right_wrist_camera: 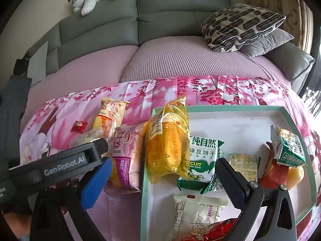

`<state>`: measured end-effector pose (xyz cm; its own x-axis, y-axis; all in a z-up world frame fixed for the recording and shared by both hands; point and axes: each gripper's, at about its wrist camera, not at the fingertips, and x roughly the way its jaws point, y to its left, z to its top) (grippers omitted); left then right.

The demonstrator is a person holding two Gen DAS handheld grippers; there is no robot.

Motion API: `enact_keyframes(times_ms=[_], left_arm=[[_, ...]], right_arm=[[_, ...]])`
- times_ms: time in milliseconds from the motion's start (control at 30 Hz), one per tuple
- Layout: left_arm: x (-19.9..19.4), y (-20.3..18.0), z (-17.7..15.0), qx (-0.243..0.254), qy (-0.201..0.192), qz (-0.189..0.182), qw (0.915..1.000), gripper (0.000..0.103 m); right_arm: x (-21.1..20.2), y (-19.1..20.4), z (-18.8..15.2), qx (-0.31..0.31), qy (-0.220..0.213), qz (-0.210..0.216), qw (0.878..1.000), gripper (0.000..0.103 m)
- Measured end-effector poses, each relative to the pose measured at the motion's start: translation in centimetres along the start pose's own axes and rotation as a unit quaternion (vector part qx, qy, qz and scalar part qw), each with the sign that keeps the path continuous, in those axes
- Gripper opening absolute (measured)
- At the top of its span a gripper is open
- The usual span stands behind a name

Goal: Organize snacks
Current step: 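Move the left tool to the round bun packet while the right approaches the pink-purple bag, then close the left tool on the round bun packet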

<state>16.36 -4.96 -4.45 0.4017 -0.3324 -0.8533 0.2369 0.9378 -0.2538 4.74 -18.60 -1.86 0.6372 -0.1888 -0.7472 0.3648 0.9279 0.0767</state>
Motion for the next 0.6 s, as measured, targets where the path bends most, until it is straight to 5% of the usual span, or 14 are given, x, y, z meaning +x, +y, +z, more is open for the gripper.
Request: enact_keyframes(times_ms=[267,600], left_arm=[[-0.2,1.0,0.0,-0.018,0.001,-0.012,0.9998,0.073],[-1.1,4.5,-0.5,-0.050,0.003,0.033,0.9982,0.071]], right_arm=[[0.0,-0.1,-0.1,0.001,0.001,0.002,1.000,0.103],[-0.5,1.6,-0.2,-0.024,-0.016,0.013,0.999,0.103]])
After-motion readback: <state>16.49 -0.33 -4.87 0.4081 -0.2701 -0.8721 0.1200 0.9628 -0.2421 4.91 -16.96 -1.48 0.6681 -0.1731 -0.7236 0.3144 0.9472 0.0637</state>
